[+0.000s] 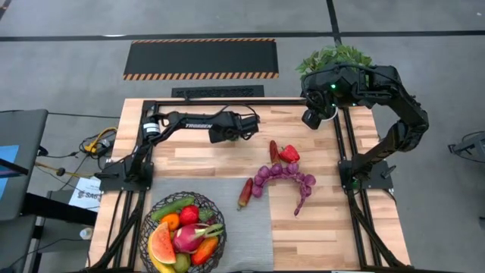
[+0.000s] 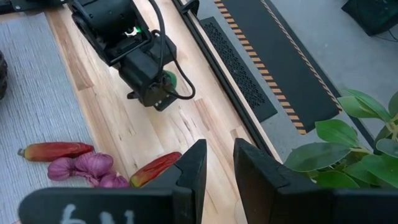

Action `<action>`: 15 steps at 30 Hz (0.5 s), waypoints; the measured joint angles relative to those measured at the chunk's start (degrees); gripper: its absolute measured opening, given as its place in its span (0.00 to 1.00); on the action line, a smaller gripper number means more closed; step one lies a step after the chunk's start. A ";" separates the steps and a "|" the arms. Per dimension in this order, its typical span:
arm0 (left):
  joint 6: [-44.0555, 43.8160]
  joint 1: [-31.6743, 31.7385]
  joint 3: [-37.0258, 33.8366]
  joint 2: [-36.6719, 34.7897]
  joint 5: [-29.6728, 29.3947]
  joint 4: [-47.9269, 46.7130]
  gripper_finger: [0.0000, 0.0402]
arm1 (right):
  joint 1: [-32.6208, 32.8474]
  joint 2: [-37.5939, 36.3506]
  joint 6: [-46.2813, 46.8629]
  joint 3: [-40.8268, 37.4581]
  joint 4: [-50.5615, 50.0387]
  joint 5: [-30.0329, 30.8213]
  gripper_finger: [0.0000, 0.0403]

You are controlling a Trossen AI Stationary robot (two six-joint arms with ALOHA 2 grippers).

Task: Build produce basket
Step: Put the lime into the black wire basket

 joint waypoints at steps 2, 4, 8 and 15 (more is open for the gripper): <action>0.58 -0.20 0.00 -0.01 0.15 0.00 0.57 | 0.00 0.00 -0.04 -0.02 0.00 0.00 0.26; 1.24 -0.43 0.00 -0.01 0.21 0.02 0.57 | 0.00 0.00 -0.25 -0.02 0.00 0.00 0.26; 3.30 -0.91 0.00 -0.05 1.03 0.01 0.57 | 0.00 0.00 -0.44 -0.02 0.00 0.00 0.26; 8.97 -2.63 1.02 -0.21 5.72 -0.15 0.57 | 0.00 0.00 -0.48 0.00 0.00 0.00 0.26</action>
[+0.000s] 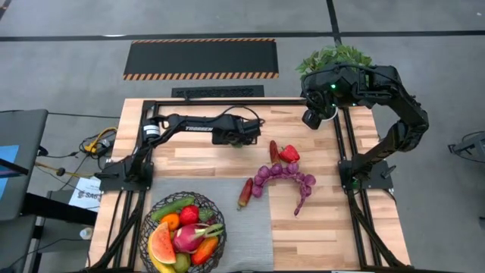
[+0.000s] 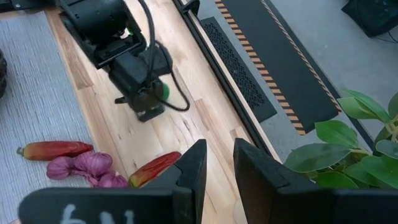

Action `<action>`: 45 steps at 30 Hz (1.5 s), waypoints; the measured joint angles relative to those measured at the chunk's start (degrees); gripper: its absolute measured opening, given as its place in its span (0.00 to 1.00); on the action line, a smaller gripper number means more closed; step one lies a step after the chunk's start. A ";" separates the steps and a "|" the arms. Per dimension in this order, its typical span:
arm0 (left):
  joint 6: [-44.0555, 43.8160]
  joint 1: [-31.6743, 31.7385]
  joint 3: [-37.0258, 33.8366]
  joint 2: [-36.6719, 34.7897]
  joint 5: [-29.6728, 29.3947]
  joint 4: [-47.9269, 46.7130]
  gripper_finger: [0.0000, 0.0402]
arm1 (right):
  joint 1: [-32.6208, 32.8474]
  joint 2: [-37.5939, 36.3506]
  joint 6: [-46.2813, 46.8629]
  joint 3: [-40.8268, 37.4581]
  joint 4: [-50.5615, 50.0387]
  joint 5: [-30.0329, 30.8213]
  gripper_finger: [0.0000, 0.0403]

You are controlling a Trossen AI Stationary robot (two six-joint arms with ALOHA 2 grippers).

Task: Build produce basket
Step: Put the lime into the black wire basket

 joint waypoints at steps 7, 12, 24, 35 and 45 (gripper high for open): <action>13.60 -3.05 6.07 -1.04 5.04 -2.58 0.57 | 0.00 0.00 -1.04 -0.02 0.00 -0.02 0.26; 19.10 -5.39 10.30 -6.38 4.77 -9.94 0.57 | 0.00 0.01 -1.18 0.01 0.00 -0.02 0.26; 19.13 -16.98 11.55 -25.60 4.35 -33.51 0.57 | 0.00 0.00 -3.00 0.01 0.02 -0.02 0.26; 11.86 -35.45 6.07 -30.38 11.57 -37.76 0.61 | 0.00 0.00 -3.84 -0.02 0.05 -0.02 0.26; 8.24 -46.63 -2.91 -30.44 14.78 -35.52 0.63 | -0.04 0.00 -4.05 0.00 0.08 -0.01 0.26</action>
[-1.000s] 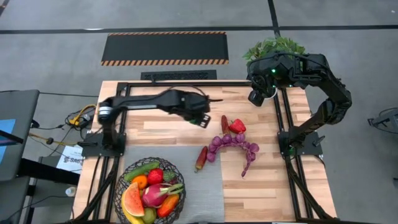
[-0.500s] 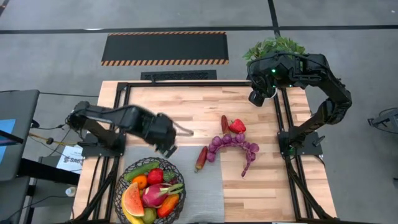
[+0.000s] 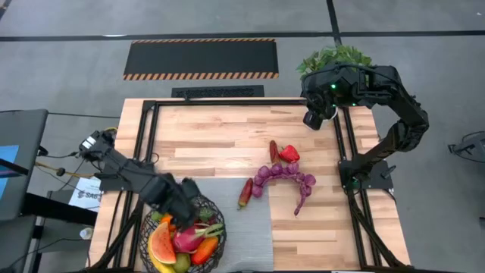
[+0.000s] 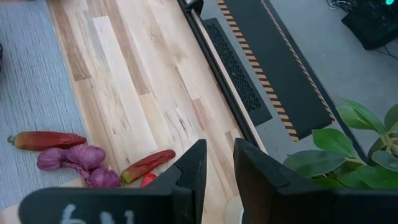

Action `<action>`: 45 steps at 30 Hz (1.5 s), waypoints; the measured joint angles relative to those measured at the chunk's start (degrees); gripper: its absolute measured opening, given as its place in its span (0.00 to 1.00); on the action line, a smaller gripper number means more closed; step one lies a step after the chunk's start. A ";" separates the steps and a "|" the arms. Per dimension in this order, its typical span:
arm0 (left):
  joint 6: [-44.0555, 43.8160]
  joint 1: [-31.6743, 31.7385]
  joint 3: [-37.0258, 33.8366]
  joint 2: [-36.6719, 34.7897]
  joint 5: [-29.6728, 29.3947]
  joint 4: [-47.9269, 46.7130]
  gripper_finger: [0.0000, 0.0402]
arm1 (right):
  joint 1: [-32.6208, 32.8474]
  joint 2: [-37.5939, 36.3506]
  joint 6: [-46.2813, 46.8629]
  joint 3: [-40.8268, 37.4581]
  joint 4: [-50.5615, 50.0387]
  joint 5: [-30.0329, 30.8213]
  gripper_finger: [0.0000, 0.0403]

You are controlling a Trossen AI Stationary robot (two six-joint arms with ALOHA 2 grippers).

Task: Build produce basket
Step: Put the lime into the black wire basket, then put the purple garlic into the black wire basket

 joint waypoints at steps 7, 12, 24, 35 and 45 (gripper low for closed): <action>-0.42 -6.00 -4.25 0.01 3.52 5.35 0.63 | 0.00 0.00 0.03 0.01 0.03 -0.01 0.26; -0.76 -7.78 -7.77 0.02 5.72 7.31 0.63 | 0.00 0.00 0.05 -0.01 0.17 0.01 0.26; -3.45 -7.83 -9.45 0.02 9.35 7.23 0.72 | 0.00 0.00 0.03 0.00 0.97 -0.01 0.26; -1.94 -6.57 -9.43 0.02 10.15 7.26 0.89 | 0.00 0.00 0.03 -0.01 1.33 -0.01 0.26; -8.20 3.09 -7.86 -4.66 -9.87 7.34 0.90 | 0.00 0.00 1.29 0.00 1.28 -0.01 0.26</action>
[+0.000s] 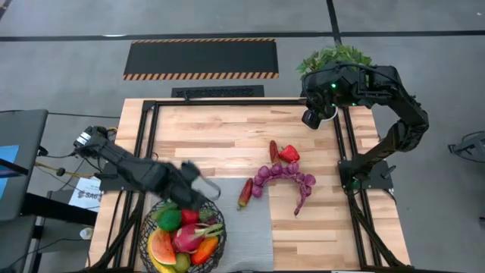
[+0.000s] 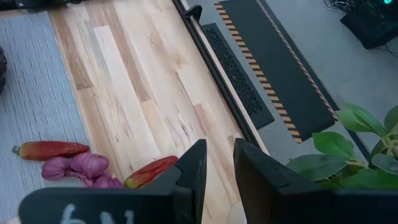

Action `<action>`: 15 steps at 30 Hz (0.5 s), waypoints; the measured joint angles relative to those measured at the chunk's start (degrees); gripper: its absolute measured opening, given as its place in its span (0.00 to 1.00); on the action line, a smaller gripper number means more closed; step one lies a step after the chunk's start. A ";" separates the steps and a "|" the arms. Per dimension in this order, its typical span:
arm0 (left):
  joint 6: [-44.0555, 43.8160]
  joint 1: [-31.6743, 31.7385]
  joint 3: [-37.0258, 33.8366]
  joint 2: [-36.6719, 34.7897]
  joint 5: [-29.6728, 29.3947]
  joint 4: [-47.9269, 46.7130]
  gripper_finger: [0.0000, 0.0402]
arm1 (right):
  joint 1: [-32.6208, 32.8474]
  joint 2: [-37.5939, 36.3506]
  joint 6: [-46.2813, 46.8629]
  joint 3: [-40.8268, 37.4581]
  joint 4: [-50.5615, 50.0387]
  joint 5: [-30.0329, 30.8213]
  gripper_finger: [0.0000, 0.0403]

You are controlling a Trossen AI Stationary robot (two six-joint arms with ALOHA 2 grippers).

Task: Build produce basket
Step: Put the purple garlic into the black wire basket

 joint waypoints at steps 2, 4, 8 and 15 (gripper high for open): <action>-0.87 3.08 0.00 -1.37 -6.91 0.54 0.90 | 0.00 0.00 0.44 -0.01 0.00 0.00 0.26; -0.05 6.30 0.00 -2.21 -14.09 2.98 0.90 | 0.00 0.00 0.47 -0.01 -0.02 0.00 0.26; 8.21 13.06 -0.08 -2.29 -22.26 13.25 0.90 | 0.00 0.00 2.16 -0.01 -0.04 0.00 0.26; 21.18 24.07 -8.51 -2.21 -19.03 45.32 0.90 | 0.20 0.00 3.92 0.00 -0.17 -0.02 0.26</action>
